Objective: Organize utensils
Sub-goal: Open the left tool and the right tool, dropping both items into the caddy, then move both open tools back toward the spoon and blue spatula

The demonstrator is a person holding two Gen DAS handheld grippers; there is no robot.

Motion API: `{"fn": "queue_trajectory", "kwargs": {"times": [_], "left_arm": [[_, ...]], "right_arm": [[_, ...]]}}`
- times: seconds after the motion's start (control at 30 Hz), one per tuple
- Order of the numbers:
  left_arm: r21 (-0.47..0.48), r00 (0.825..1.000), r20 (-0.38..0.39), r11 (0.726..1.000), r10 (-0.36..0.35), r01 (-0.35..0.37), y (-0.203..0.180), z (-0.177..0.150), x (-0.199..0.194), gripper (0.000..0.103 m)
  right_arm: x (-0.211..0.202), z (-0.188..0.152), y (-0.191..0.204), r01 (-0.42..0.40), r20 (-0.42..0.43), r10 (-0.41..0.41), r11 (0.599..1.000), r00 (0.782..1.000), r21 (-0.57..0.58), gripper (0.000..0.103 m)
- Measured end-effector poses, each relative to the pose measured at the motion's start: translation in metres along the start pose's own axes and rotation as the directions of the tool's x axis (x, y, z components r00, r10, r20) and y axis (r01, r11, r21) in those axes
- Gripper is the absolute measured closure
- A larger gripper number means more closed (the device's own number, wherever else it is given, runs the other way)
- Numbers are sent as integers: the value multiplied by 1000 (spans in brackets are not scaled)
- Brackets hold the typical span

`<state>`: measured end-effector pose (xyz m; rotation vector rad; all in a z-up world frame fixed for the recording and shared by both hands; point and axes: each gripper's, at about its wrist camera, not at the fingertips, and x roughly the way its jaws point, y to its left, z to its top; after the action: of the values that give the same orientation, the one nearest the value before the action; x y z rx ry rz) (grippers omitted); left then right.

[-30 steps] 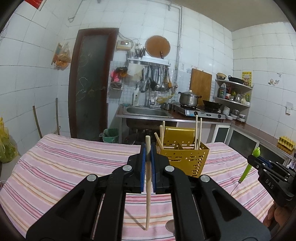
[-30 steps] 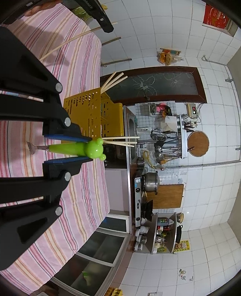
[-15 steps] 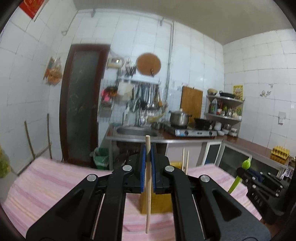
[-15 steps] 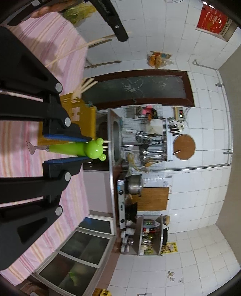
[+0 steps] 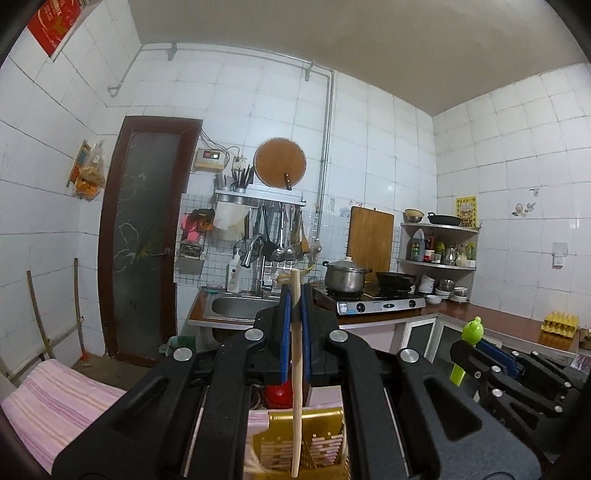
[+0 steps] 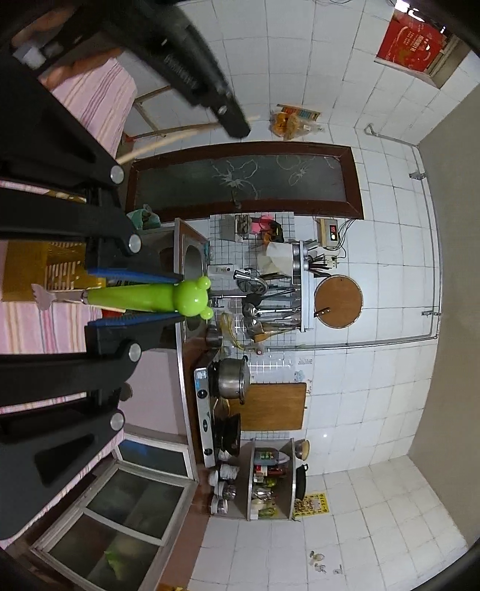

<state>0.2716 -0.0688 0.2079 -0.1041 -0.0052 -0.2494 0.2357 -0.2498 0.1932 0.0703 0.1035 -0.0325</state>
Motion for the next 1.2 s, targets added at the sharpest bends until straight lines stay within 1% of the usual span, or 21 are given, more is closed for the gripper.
{"fn": "queue_trajectory", "kwargs": {"times": [0.13,0.2,0.33,0.47,0.6,0.7,0.83,0.87,0.9,0.93,0.97,1.0,1.03,1.07,1.1,1.13,1.17,1.2], "left_arm": [[11,1000,-12,1000,4,-4,1,-15,28,99],[19,1000,-26,1000,11,-11,2,-25,43,99],[22,998,-57,999,28,-27,11,-46,64,99],[14,994,-103,999,47,-46,20,-68,78,99],[19,985,-158,997,76,-73,25,-91,85,99],[40,976,-194,995,103,-97,27,-105,88,99],[29,962,-242,992,126,-122,34,-113,88,98],[16,959,-260,993,118,-118,37,-112,87,97],[4,956,-271,994,109,-113,39,-111,83,92],[-9,955,-280,994,102,-109,42,-108,80,79],[-27,955,-281,994,95,-107,44,-102,73,70],[-35,958,-268,993,101,-114,46,-96,65,51],[-37,962,-248,992,111,-124,47,-90,56,36],[-34,967,-226,991,119,-130,48,-82,45,30],[-29,969,-218,991,119,-128,48,-77,37,21],[-23,970,-213,992,114,-121,48,-71,28,17],[-18,971,-209,993,112,-118,47,-66,19,16],[-15,973,-204,993,111,-116,47,-60,8,12]], "right_arm": [[27,-4,1,-12,-10,12,1000,1000,13,87],[43,-9,0,-19,-30,20,999,999,26,87],[70,-27,-2,-30,-85,35,998,996,60,87],[92,-48,0,-23,-147,30,999,989,47,87],[108,-62,-3,-4,-195,12,999,981,42,87],[120,-74,-9,-24,-253,42,997,967,77,87],[130,-90,-12,-35,-294,54,997,954,70,85],[131,-93,-12,-36,-305,55,997,951,68,86],[131,-94,-12,-29,-313,47,998,948,64,83],[131,-94,-15,-15,-318,32,998,948,54,68],[129,-92,-18,-6,-314,22,999,949,54,57],[126,-89,-22,3,-307,15,998,952,58,38],[120,-85,-27,14,-296,6,998,955,65,33],[114,-79,-34,31,-291,-9,997,957,70,33],[110,-76,-38,43,-294,-20,996,956,73,31],[106,-73,-43,57,-296,-31,995,955,79,24],[98,-70,-50,74,-295,-44,993,954,91,21],[91,-69,-54,83,-292,-51,992,955,98,18]]}}
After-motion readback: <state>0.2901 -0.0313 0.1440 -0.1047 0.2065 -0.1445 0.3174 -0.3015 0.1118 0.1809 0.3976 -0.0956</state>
